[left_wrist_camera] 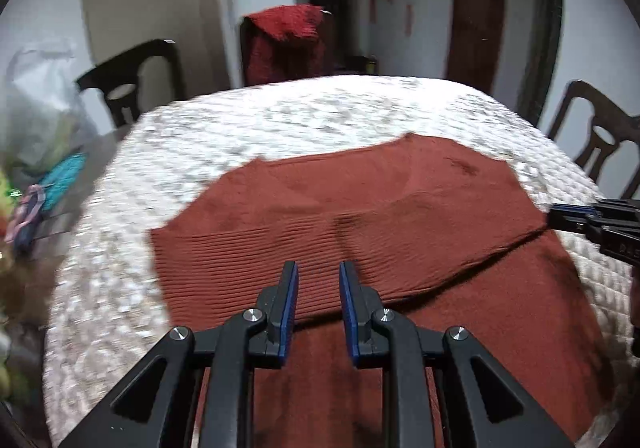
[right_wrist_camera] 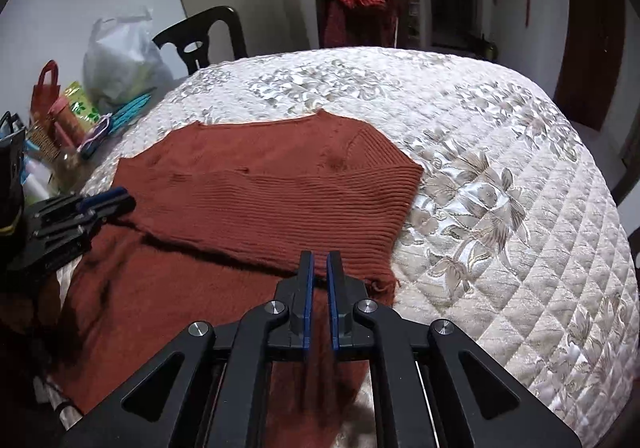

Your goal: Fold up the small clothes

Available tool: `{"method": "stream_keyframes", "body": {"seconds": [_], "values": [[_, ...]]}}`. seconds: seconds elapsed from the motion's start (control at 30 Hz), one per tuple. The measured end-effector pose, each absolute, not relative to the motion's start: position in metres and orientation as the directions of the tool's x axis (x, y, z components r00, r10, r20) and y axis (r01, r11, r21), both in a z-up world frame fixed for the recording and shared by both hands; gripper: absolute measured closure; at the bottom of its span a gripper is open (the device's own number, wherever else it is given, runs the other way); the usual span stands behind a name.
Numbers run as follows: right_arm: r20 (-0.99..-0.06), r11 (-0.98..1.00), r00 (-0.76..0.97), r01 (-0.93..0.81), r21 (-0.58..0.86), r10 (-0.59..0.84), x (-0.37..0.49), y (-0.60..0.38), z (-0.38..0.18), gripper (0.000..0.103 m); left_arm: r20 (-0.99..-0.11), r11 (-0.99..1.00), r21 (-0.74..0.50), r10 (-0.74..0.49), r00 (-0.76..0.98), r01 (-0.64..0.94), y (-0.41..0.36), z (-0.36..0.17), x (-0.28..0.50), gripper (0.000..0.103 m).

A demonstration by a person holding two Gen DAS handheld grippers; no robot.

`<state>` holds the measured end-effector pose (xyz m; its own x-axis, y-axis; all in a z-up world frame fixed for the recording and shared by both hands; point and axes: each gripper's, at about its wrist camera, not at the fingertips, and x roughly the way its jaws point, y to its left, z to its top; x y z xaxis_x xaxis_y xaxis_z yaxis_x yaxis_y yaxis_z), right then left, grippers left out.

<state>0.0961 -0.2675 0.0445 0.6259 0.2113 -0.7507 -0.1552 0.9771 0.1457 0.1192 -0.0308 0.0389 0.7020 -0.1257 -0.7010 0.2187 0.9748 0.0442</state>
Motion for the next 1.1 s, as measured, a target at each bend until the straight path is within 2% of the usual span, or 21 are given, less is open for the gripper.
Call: {"method": "stream_keyframes", "body": {"seconds": [0.2,0.53,0.63,0.9,1.07,1.1], "values": [[-0.801,0.983,0.571,-0.107,0.149,0.183,0.11,-0.274,0.02,0.097,-0.743,0.992,0.087,0.006,0.669,0.088,0.005,0.019,0.125,0.08],[-0.776,0.98,0.598,-0.116,0.163,0.2,0.094,-0.274,0.034,0.097,-0.743,0.993,0.056,-0.026,0.669,0.101,0.012,0.02,0.115,0.079],[-0.757,0.978,0.621,-0.122,0.166,0.206,0.085,-0.274,0.044,0.097,-0.738,0.993,0.054,-0.03,0.674,0.103,0.013,0.025,0.109,0.073],[-0.699,0.971,0.674,-0.156,0.184,0.24,0.058,-0.27,0.071,0.085,-0.698,0.994,0.043,-0.044,0.715,0.104,0.014,0.046,0.078,0.065],[-0.673,0.965,0.692,-0.178,0.192,0.262,0.039,-0.267,0.08,0.067,-0.672,0.994,0.026,-0.061,0.738,0.105,0.016,0.055,0.055,0.058],[-0.67,0.964,0.693,-0.18,0.197,0.266,0.035,-0.267,0.08,0.067,-0.668,0.994,0.023,-0.062,0.742,0.104,0.017,0.056,0.051,0.058]]}}
